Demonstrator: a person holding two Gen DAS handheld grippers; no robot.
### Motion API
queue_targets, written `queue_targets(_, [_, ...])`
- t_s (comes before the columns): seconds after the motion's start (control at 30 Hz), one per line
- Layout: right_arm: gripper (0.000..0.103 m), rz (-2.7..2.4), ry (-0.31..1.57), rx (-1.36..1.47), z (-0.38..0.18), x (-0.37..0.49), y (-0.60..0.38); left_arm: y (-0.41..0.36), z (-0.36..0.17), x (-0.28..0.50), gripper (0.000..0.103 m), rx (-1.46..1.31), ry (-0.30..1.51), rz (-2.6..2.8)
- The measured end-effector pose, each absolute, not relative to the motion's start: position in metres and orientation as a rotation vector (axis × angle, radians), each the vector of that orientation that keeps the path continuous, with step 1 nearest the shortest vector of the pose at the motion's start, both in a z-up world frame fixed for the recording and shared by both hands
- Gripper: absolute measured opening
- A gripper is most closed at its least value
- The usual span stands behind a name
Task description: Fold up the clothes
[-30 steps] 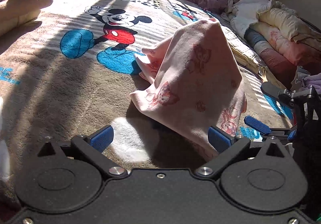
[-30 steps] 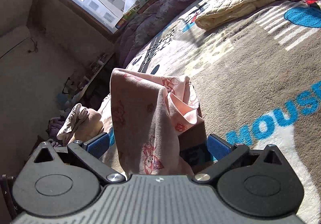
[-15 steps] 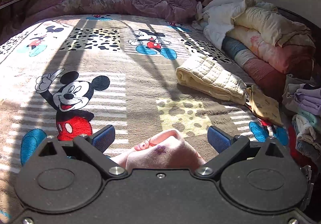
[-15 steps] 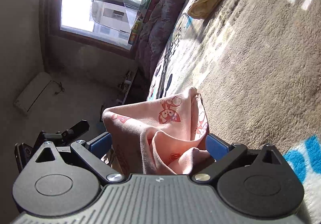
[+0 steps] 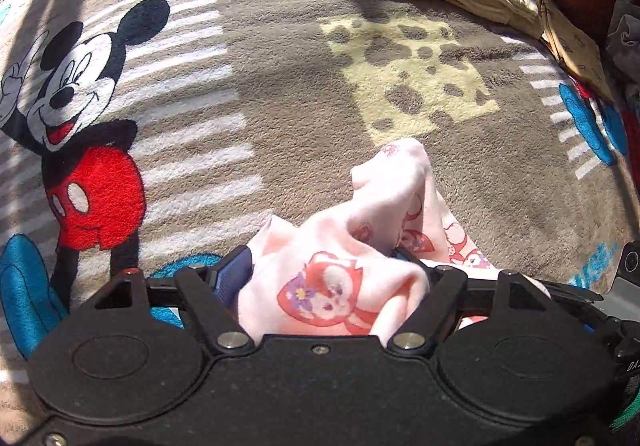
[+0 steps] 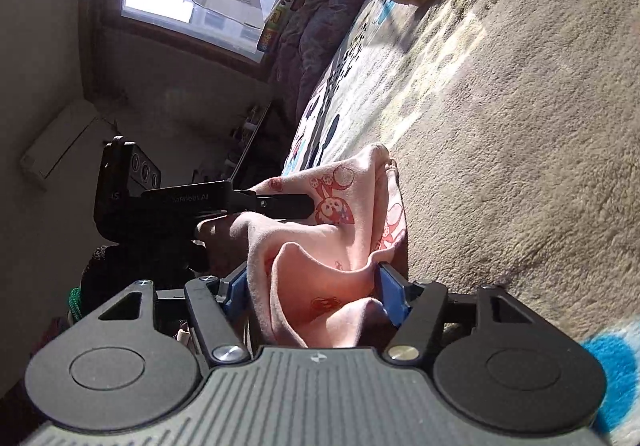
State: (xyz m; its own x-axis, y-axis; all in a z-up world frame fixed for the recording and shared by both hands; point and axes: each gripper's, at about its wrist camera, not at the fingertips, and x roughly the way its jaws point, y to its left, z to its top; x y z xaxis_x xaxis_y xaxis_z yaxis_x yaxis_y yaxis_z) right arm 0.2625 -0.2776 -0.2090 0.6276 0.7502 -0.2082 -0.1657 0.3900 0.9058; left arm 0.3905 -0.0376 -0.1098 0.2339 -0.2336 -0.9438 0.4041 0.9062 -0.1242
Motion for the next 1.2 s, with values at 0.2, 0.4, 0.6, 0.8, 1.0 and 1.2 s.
queue_targets(0.2, [0.033, 0.694, 0.705, 0.912, -0.207, 0.27, -0.259, -0.033, -0.097, 0.372, 0.024, 0.178, 1.206, -0.496])
queue_targets(0.4, [0.022, 0.749, 0.604, 0.866, -0.188, 0.273, -0.258, -0.037, -0.054, 0.366, 0.015, 0.16, 1.035, -0.552])
queue_targets(0.6, [0.019, 0.742, 0.385, 0.749, -0.134, 0.289, -0.278, -0.038, 0.005, 0.37, 0.014, 0.108, 0.713, -0.566])
queue_targets(0.8, [0.018, 0.594, 0.097, 0.446, -0.063, 0.299, -0.292, -0.042, 0.04, 0.371, 0.015, 0.025, 0.373, -0.534])
queue_targets(1.0, [0.02, 0.473, 0.011, 0.17, -0.063, 0.313, -0.281, -0.049, 0.003, 0.359, 0.016, 0.155, 0.255, -0.485])
queue_targets(1.2, [0.037, 0.559, 0.27, 0.182, -0.093, 0.32, -0.284, -0.025, -0.065, 0.316, 0.017, 0.129, 0.459, -0.476])
